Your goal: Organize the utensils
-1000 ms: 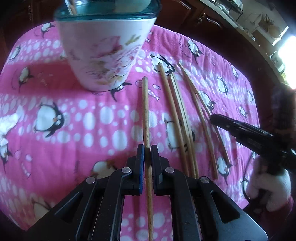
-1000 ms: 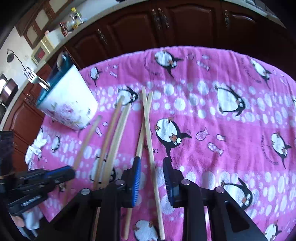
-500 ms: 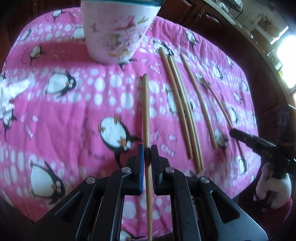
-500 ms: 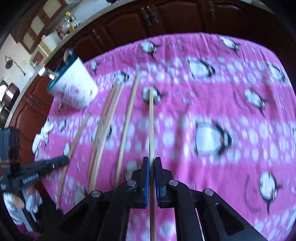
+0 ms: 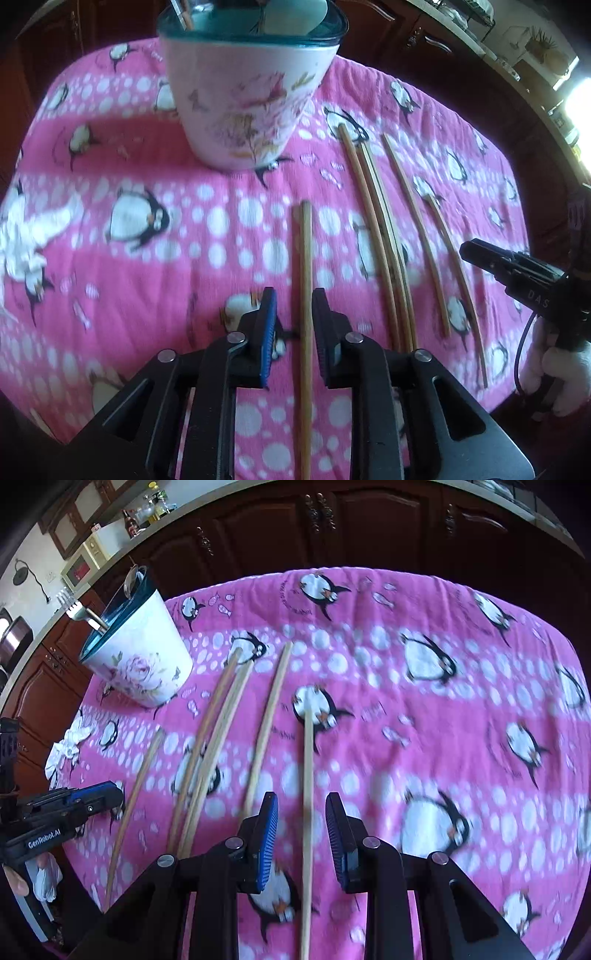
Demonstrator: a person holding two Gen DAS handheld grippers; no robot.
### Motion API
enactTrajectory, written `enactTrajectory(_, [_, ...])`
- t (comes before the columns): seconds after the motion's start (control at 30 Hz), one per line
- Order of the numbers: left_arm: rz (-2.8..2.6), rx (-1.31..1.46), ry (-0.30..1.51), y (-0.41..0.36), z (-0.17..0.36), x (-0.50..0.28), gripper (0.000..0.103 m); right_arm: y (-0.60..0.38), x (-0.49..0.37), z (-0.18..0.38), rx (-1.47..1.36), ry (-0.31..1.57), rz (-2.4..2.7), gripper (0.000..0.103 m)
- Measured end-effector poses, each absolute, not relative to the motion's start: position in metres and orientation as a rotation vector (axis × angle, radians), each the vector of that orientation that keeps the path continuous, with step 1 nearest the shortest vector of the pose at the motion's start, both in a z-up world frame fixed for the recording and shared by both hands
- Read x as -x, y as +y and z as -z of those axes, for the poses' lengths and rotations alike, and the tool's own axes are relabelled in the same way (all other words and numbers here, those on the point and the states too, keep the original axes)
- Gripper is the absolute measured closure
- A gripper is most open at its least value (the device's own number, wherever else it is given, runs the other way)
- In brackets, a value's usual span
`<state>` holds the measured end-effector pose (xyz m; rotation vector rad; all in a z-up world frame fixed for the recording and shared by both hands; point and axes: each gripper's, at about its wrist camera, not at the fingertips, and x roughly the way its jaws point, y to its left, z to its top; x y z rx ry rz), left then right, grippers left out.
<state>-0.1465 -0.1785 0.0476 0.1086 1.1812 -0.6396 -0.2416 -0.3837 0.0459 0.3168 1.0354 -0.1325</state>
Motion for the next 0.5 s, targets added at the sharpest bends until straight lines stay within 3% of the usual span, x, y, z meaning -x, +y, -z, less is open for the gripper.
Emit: enactTrajectory(0.5, [0.628,-0.196,1.165,-0.215,-0.039,0.119,0.075,-0.395,0.209,-0.032,-0.323,1.075,0.126,0.078])
